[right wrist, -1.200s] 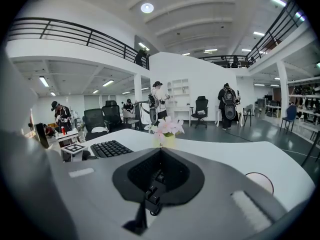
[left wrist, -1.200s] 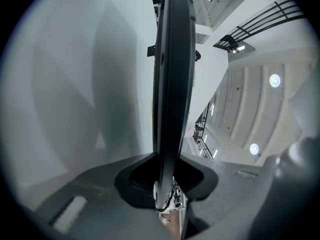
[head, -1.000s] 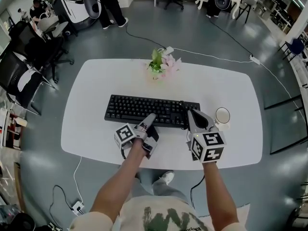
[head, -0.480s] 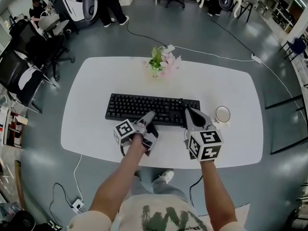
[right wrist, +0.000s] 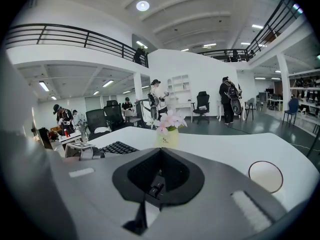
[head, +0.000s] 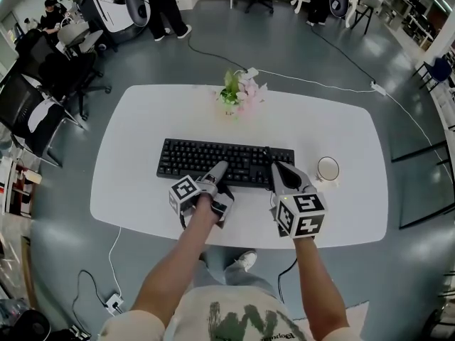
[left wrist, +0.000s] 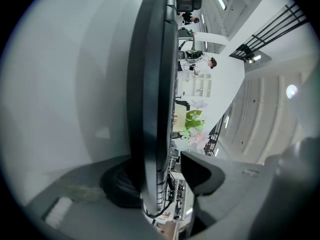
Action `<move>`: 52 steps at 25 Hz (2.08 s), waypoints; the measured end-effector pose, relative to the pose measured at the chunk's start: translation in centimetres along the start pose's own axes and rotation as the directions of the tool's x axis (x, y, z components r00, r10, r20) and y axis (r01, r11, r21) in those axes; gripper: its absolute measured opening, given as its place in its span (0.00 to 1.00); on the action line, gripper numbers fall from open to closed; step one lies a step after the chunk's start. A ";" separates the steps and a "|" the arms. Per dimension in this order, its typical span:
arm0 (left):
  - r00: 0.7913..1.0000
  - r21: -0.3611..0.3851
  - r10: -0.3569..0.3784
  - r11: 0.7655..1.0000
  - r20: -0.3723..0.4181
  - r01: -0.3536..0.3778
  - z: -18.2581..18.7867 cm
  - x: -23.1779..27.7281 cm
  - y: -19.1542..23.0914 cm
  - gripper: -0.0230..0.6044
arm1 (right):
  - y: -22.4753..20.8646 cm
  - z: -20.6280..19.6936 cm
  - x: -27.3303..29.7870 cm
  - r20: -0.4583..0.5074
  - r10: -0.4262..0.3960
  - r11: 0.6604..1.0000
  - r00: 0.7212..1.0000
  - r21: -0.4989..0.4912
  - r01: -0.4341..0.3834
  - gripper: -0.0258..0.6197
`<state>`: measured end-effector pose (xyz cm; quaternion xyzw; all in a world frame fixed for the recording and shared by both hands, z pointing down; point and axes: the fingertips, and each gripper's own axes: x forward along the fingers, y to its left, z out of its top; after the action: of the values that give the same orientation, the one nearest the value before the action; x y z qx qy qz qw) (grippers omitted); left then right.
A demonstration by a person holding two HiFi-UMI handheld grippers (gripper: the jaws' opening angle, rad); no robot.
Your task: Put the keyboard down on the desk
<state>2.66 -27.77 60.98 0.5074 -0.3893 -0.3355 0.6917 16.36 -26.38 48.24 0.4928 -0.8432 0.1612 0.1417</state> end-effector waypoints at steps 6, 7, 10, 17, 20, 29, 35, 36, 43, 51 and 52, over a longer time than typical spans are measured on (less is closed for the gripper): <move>0.998 0.013 0.050 0.999 0.025 -0.050 0.2 0.3 -0.1 0.49 | 0.1 -0.1 0.0 -0.002 0.002 1.000 1.000 0.002 -0.002 0.04; 0.997 0.009 0.070 0.997 0.033 -0.071 0.3 0.3 -0.1 0.52 | 0.1 -0.1 -0.1 -0.001 0.003 1.000 1.000 0.002 -0.003 0.04; 0.987 -0.013 0.149 0.989 0.059 -0.149 0.6 0.2 0.2 0.55 | 0.1 -0.2 -0.2 0.001 0.007 1.000 1.000 0.006 -0.007 0.04; 0.966 -0.058 0.253 0.967 0.061 -0.250 0.5 0.1 0.2 0.65 | 0.2 -0.4 -0.4 0.004 0.026 1.000 1.000 0.012 -0.026 0.04; 0.958 -0.057 0.281 0.959 0.049 -0.278 0.1 0.0 0.2 0.68 | 0.3 -0.4 -0.4 0.004 0.039 0.999 0.999 0.012 -0.039 0.04; 0.928 -0.027 0.369 0.929 0.044 -0.368 -0.6 -0.7 0.4 0.80 | 0.3 -0.4 -0.5 0.002 0.070 0.997 0.998 0.013 -0.070 0.04; 0.930 -0.037 0.367 0.930 0.031 -0.366 -1.0 -1.6 1.0 0.80 | 0.7 -0.3 -0.5 0.002 0.073 0.997 0.997 0.010 -0.073 0.04; 0.927 -0.033 0.373 0.928 0.027 -0.372 -1.0 -1.9 1.1 0.80 | 0.8 -0.3 -0.5 0.001 0.072 0.997 0.997 0.009 -0.072 0.04; 0.931 0.077 0.365 0.928 0.003 -0.364 -0.7 -3.0 -0.4 0.81 | 1.4 0.8 -1.1 0.018 0.046 0.999 0.999 0.003 -0.046 0.04; 0.941 0.338 0.337 0.890 -0.033 -0.307 0.8 -4.5 -3.6 0.72 | 2.8 2.6 -1.6 0.035 0.015 1.000 0.999 0.000 -0.015 0.04; 0.945 0.374 0.327 0.880 -0.030 -0.293 1.2 -4.6 -4.4 0.70 | 3.0 2.8 -1.6 0.039 0.012 1.000 0.999 -0.002 -0.012 0.04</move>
<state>-0.89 -25.49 56.10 0.5727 -0.4884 -0.1188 0.6475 14.30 -24.92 44.65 0.4907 -0.8489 0.1515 0.1248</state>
